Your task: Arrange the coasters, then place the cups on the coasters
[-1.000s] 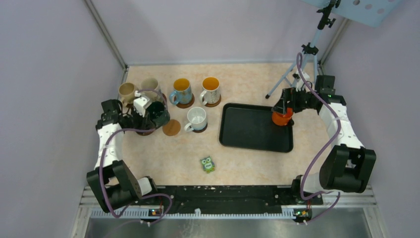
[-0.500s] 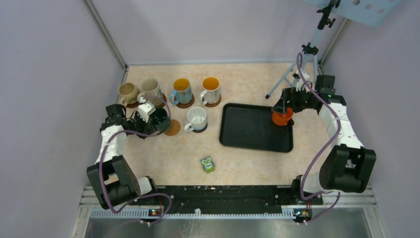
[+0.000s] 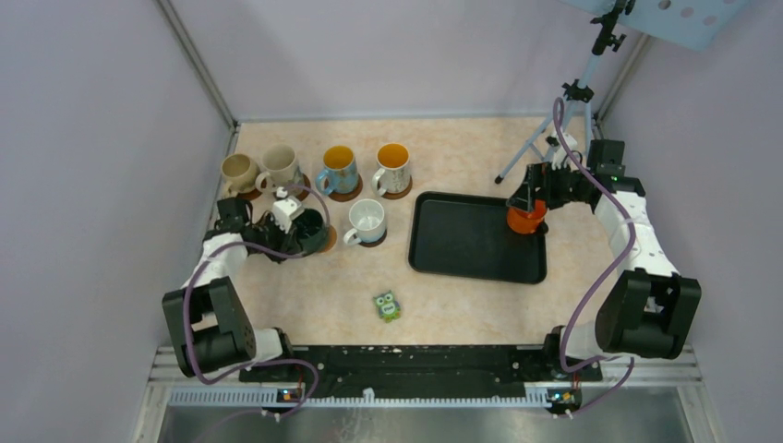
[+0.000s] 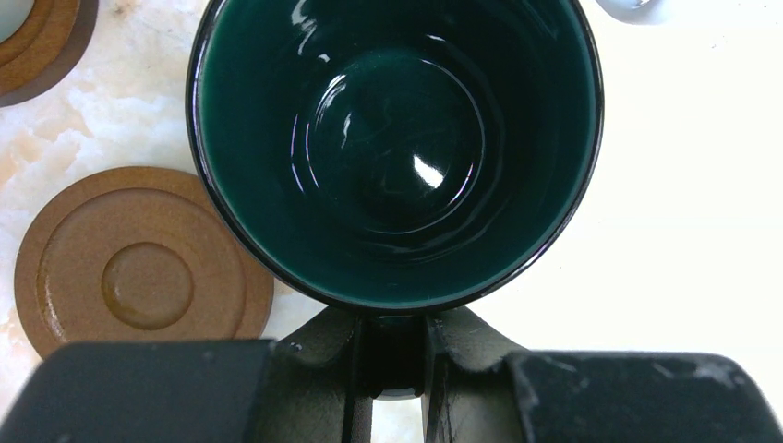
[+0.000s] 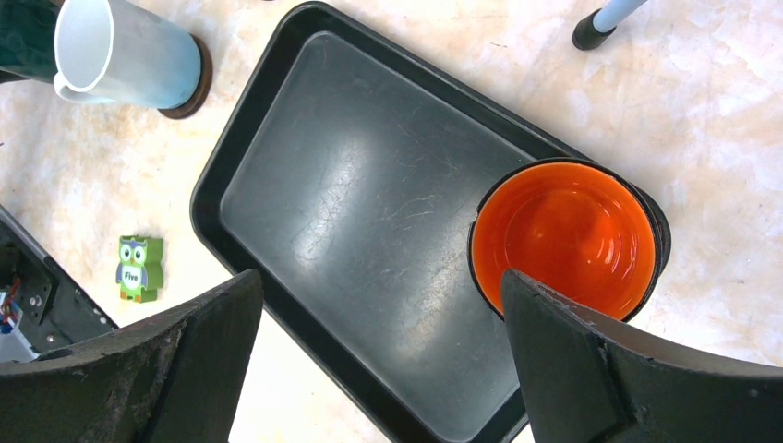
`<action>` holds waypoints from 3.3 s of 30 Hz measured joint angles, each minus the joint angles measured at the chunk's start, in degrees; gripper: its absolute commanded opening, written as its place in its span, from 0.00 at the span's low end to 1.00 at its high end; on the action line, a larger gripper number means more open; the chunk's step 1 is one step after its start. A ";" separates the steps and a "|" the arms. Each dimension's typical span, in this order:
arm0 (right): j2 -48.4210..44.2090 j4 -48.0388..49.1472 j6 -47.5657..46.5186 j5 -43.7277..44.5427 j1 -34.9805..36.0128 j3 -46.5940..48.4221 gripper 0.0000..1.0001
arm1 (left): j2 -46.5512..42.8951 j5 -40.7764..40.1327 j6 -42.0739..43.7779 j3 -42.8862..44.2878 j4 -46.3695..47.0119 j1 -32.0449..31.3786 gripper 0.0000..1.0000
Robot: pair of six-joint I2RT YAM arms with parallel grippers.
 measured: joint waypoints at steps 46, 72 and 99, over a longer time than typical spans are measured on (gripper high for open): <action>0.02 0.15 0.00 0.02 0.00 0.00 0.98 | 1.90 -5.01 -3.63 -2.34 8.26 -5.68 0.27; 0.02 0.15 0.00 0.02 0.00 0.00 0.98 | 2.03 -4.17 -3.21 -2.34 9.11 -5.95 0.59; 6.16 -13.70 -14.03 6.12 -8.96 5.42 0.98 | -6.23 2.45 -11.21 22.67 -7.96 -8.57 0.99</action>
